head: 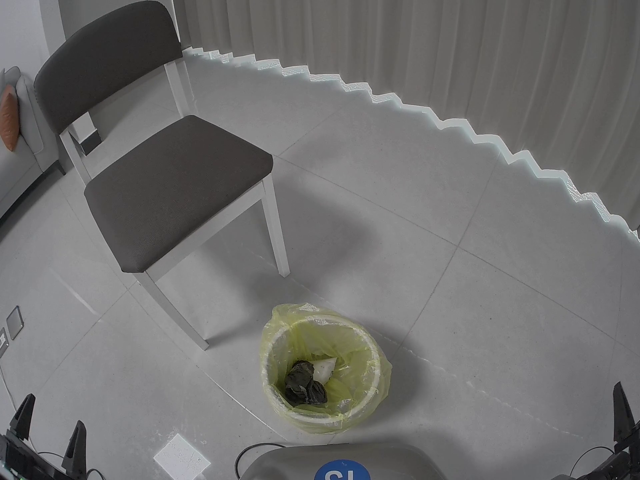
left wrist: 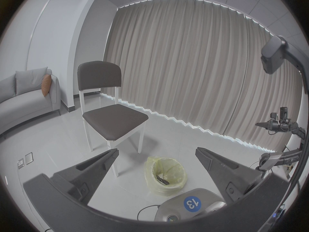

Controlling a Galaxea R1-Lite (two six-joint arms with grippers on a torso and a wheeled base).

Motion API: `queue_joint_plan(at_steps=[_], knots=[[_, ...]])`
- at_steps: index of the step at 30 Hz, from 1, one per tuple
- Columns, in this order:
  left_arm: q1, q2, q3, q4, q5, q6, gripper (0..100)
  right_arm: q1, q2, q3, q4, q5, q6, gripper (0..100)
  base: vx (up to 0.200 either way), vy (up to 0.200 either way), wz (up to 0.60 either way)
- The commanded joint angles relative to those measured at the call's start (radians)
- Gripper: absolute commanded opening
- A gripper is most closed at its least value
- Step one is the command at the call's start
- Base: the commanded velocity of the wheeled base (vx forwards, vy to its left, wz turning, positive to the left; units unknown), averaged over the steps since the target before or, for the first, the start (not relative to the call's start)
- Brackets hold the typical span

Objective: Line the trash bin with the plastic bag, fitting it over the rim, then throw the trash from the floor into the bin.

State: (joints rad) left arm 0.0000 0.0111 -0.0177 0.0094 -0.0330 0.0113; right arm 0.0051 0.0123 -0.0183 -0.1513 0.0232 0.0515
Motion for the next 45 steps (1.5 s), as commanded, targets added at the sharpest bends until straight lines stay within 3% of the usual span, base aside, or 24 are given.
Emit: queue_joint_plan(at_steps=[1,7,14,19,20,28,34,41,45], knots=[[0.000,-0.011,0.016,0.000,-0.001,0.001,100,0.001,-0.003,0.018,0.070,-0.006,-0.002,100,0.000,0.000,0.00],[0.000,-0.011,0.016,0.000,-0.001,-0.001,100,0.001,-0.003,0.018,0.073,-0.012,-0.012,100,0.000,0.000,0.00],[0.000,-0.011,0.016,-0.002,-0.001,-0.004,100,-0.001,-0.003,0.018,0.073,-0.100,-0.081,100,0.000,0.000,0.00],[-0.002,-0.011,0.016,-0.002,-0.001,0.001,100,0.001,-0.003,0.018,0.075,-0.054,-0.067,100,0.000,0.000,0.00],[0.000,-0.011,0.016,-0.002,-0.001,0.001,100,0.001,-0.005,0.018,0.075,-0.012,-0.056,100,0.000,0.000,0.00],[0.000,-0.011,0.016,0.000,-0.001,0.003,100,0.001,-0.003,0.018,0.079,0.007,-0.055,100,0.000,0.000,0.00],[0.000,-0.011,0.016,-0.002,0.001,-0.004,100,0.001,-0.003,0.018,0.107,0.067,-0.094,100,0.000,0.000,0.00],[0.000,-0.011,0.018,-0.002,0.013,-0.004,100,-0.004,0.000,0.018,0.136,0.046,-0.113,100,0.000,0.000,0.00],[0.000,-0.011,0.016,-0.002,0.018,-0.007,100,-0.004,-0.003,0.018,0.151,-0.020,-0.033,100,0.000,0.000,0.00]])
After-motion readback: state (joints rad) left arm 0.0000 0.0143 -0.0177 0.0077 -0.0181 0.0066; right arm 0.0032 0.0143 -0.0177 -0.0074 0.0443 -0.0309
